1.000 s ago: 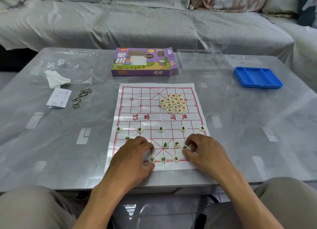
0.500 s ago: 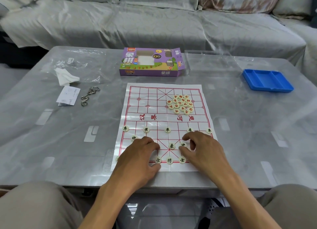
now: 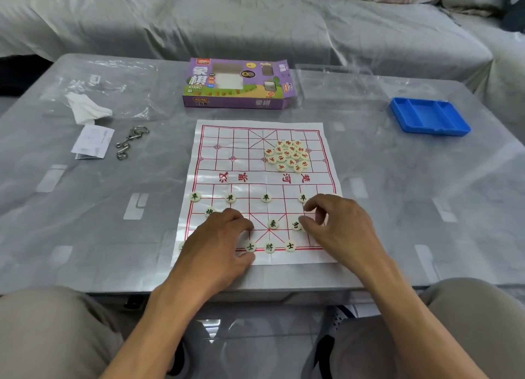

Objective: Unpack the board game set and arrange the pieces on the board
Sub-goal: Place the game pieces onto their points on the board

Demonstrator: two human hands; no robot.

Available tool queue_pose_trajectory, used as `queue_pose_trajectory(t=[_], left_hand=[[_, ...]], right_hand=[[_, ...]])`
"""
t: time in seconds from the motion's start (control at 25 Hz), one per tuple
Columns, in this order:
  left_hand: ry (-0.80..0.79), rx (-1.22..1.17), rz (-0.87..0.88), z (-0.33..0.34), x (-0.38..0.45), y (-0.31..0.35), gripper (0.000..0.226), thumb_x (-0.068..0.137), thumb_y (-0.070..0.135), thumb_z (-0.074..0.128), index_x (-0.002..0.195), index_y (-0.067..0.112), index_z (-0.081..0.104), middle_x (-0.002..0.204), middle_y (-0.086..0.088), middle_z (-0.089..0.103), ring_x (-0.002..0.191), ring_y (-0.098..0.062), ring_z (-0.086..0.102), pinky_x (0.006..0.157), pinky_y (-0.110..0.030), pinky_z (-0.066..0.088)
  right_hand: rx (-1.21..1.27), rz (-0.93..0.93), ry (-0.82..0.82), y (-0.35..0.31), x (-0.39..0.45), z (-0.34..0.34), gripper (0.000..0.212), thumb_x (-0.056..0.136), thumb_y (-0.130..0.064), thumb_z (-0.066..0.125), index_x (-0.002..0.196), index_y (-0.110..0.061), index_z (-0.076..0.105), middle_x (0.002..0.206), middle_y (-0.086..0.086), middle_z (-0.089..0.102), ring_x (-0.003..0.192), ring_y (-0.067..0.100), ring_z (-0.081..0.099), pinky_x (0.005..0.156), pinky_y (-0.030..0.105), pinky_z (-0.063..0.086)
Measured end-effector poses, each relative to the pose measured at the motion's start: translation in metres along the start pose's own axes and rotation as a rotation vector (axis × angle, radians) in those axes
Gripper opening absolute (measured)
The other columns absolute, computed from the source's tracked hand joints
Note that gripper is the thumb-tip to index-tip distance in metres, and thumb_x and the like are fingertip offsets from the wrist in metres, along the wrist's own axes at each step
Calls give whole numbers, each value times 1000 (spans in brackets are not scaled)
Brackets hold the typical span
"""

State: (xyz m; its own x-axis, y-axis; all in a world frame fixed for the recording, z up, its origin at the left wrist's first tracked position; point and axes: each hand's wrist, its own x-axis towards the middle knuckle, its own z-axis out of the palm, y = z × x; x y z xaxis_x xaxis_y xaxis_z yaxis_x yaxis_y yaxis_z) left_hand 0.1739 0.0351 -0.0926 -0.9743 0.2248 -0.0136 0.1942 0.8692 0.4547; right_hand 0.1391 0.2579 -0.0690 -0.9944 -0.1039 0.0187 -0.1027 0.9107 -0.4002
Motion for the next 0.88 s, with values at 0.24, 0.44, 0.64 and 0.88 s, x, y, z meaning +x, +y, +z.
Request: queue_pose_trajectory(t=[0.24,0.44,0.64,0.88], left_hand=[[-2,-1,-4,1,0,-1,34,79,39,67,113,36,59,119,21,50,107,-5,46,80,-23,43],[-3,-1,1,0,0,0,35,80,39,66,114,35,58,120,21,49,108,-5,45,81,-22,43],[-6,-5,1,1,1,-2,35,80,40,67,114,35,58,120,20,49,108,-5,45,82,-22,43],[-9,-13,-15,0,0,-1,36,80,41,67,115,36,58,121,21,48,108,-5,45,83,-22,44]], right_hand=[[-40,-7,-128,8,-6,-2,24,85,-47,63,105,-36,61,71,-15,54,75,6,52,65,24,37],[-66,-1,-91,6,0,15,25,84,-51,61,102,-33,63,70,-19,50,76,5,50,67,24,41],[-55,-16,-79,2,3,18,23,86,-46,60,104,-32,63,79,-17,54,82,8,54,74,28,47],[19,-105,-10,-8,4,18,23,87,-47,60,103,-32,62,78,-17,53,81,6,50,67,23,37]])
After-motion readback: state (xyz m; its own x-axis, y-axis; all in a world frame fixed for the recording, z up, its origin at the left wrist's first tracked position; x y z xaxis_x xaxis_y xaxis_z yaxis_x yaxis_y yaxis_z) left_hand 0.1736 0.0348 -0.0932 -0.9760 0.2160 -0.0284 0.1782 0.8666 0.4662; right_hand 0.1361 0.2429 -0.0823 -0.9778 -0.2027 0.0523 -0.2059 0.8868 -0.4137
